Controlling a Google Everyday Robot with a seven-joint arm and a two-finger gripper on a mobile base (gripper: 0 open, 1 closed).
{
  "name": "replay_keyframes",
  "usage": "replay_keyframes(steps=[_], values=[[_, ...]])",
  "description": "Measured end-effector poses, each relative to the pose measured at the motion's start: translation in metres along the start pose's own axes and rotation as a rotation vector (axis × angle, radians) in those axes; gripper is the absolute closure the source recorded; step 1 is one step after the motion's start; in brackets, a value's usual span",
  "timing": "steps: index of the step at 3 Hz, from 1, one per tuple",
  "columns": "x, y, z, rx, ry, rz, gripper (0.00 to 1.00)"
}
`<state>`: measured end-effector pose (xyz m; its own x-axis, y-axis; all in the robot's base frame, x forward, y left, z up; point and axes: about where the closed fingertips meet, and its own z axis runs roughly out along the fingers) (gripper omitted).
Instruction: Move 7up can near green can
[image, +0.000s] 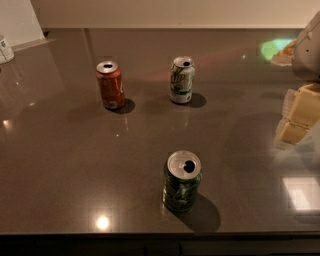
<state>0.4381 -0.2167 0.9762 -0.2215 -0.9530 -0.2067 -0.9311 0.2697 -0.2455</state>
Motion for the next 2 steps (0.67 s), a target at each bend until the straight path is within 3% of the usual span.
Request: replay_keyframes(steps=[2], values=[[0.0,0.0,0.0,0.0,0.0,0.0,0.0]])
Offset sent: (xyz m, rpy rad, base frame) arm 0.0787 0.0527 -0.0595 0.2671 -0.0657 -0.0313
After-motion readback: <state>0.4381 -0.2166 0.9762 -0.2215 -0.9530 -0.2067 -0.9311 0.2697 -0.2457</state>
